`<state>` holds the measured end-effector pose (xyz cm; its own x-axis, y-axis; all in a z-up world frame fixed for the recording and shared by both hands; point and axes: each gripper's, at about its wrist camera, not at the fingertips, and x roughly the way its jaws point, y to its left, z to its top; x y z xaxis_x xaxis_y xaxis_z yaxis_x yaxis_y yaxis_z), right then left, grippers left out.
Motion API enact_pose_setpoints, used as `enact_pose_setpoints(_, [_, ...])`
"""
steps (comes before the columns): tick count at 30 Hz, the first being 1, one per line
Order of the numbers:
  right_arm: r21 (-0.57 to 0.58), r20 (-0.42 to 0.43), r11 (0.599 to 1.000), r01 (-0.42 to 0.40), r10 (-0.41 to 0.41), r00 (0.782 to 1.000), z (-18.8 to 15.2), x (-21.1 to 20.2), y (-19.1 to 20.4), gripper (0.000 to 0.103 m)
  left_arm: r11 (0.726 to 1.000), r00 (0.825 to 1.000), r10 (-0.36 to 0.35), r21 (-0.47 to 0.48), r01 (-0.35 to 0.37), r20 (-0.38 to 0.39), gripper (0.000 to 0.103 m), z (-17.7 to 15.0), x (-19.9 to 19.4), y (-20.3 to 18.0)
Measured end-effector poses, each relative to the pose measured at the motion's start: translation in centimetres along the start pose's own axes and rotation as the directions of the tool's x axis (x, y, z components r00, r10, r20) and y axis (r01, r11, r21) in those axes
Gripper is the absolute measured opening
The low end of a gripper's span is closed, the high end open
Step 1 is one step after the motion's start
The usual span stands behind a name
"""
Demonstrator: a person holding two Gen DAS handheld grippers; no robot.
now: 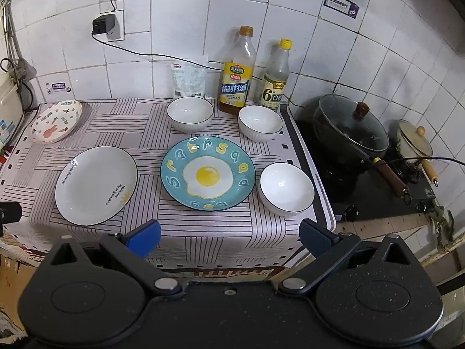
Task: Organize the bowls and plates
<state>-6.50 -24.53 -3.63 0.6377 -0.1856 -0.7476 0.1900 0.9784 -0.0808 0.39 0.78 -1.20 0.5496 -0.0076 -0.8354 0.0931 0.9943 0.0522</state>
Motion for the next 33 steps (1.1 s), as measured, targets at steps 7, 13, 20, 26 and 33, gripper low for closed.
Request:
enact_pose_setpoints(7, [0.004, -0.002, 1.0, 0.007, -0.007, 1.0, -0.4, -0.1, 0.0, 0.102, 1.0, 1.0, -0.003, -0.004, 0.003, -0.002, 0.101, -0.1, 0.0, -0.1])
enact_pose_setpoints(13, [0.001, 0.0, 1.0, 0.007, -0.007, 1.0, -0.3, -0.1, 0.1, 0.102, 1.0, 1.0, -0.001, 0.001, 0.001, -0.005, 0.101, -0.3, 0.0, -0.3])
enact_pose_setpoints(20, [-0.007, 0.009, 1.0, -0.006, 0.006, 1.0, -0.2, -0.1, 0.4, 0.102, 1.0, 1.0, 0.003, -0.001, -0.003, -0.009, 0.101, -0.1, 0.3, 0.2])
enact_pose_setpoints(26, [-0.021, 0.154, 0.984, -0.176, 0.178, 0.972, -0.2, 0.0, 0.2, 0.102, 1.0, 0.998, -0.02, 0.008, 0.019, 0.053, 0.102, 0.5, 0.7, 1.4])
enact_pose_setpoints(33, [-0.072, 0.175, 0.916, -0.394, 0.4, 0.9, 0.6, 5.4, 2.5, 0.097, 0.998, 0.996, -0.056, -0.025, 0.058, 0.072, 0.102, 2.9, 4.1, 5.2])
